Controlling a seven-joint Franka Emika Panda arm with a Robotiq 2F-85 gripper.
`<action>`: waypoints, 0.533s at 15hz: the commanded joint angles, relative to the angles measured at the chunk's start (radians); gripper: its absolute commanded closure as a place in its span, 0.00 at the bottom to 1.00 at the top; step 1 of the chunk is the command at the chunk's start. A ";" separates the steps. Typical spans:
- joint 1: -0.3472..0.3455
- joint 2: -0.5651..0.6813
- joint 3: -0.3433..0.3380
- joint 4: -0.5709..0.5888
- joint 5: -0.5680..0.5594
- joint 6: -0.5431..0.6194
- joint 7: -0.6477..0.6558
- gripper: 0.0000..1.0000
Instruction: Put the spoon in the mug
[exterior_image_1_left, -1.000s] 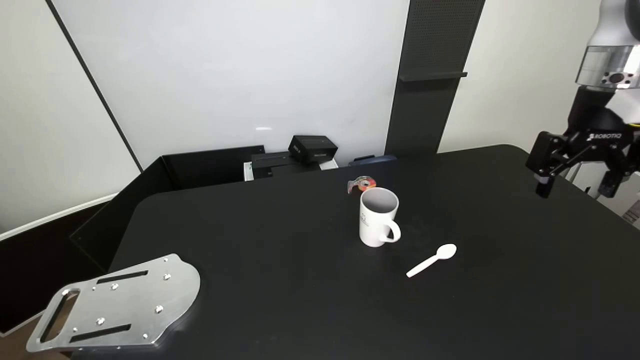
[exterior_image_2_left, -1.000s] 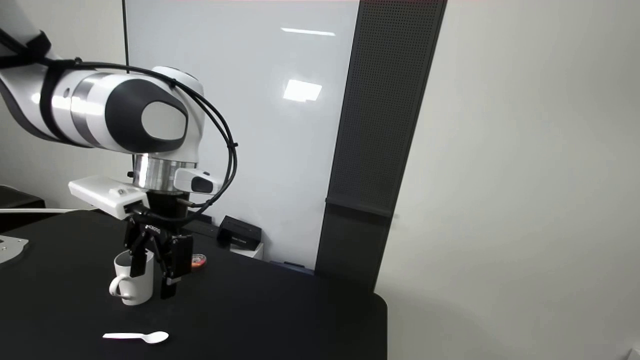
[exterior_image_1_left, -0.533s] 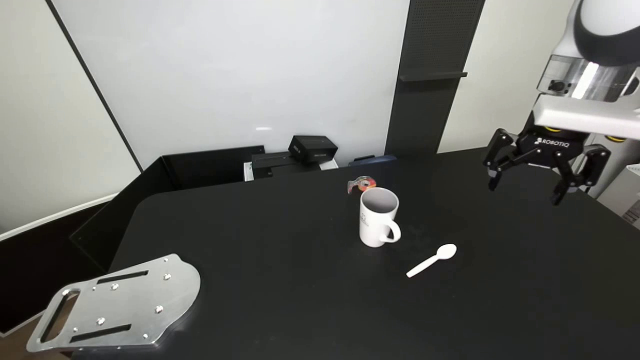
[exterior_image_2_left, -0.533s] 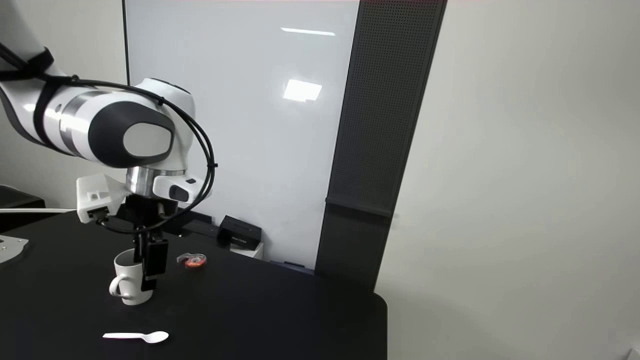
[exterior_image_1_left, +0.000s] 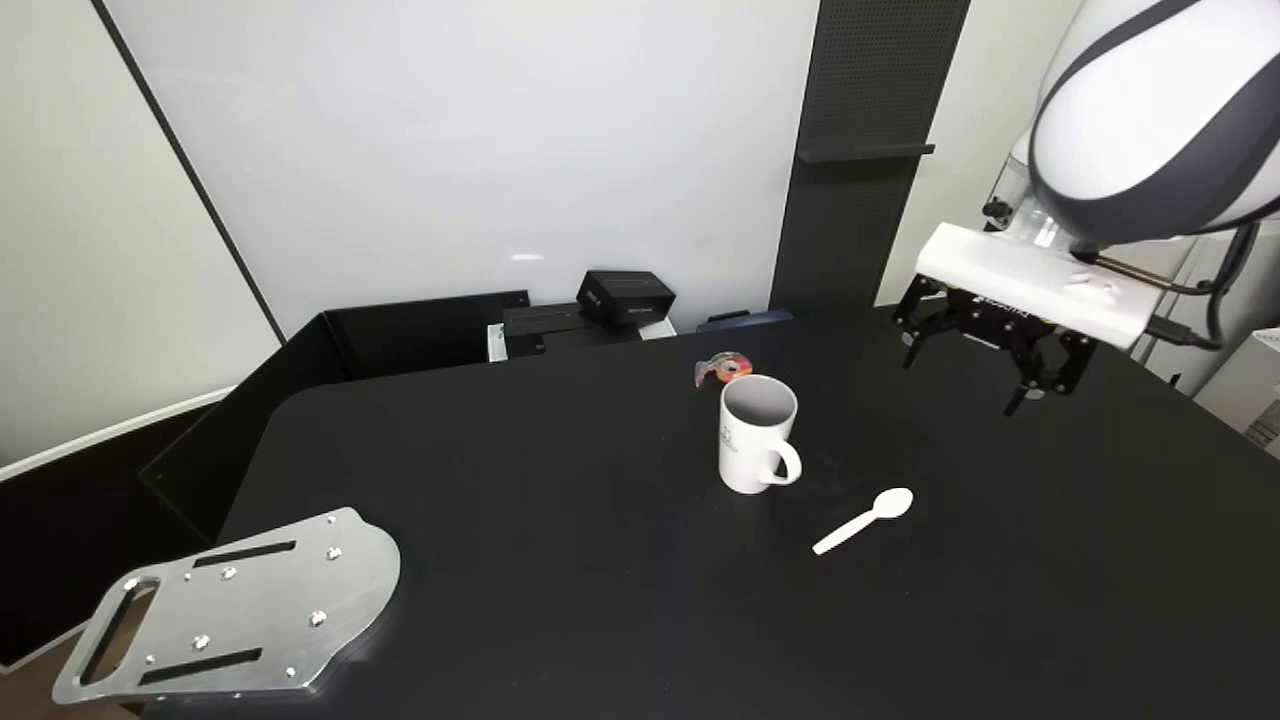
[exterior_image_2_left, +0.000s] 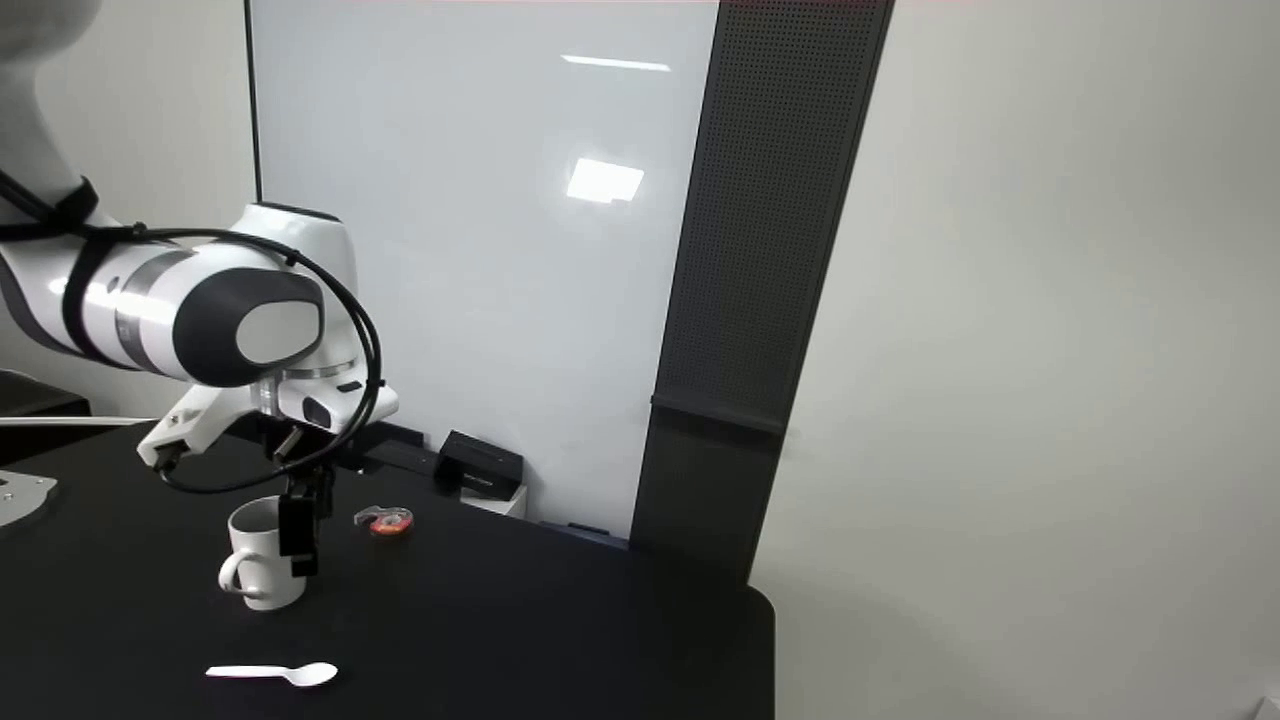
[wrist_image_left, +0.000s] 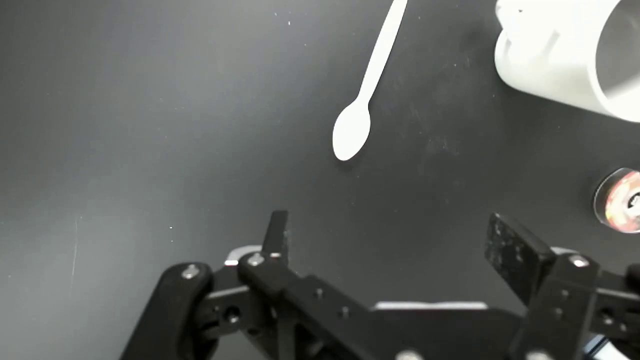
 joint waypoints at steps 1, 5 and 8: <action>0.053 0.083 -0.043 0.092 -0.035 -0.012 0.152 0.00; 0.033 0.075 -0.018 0.068 -0.029 0.001 0.111 0.00; 0.032 0.076 -0.022 0.072 -0.029 0.001 0.114 0.00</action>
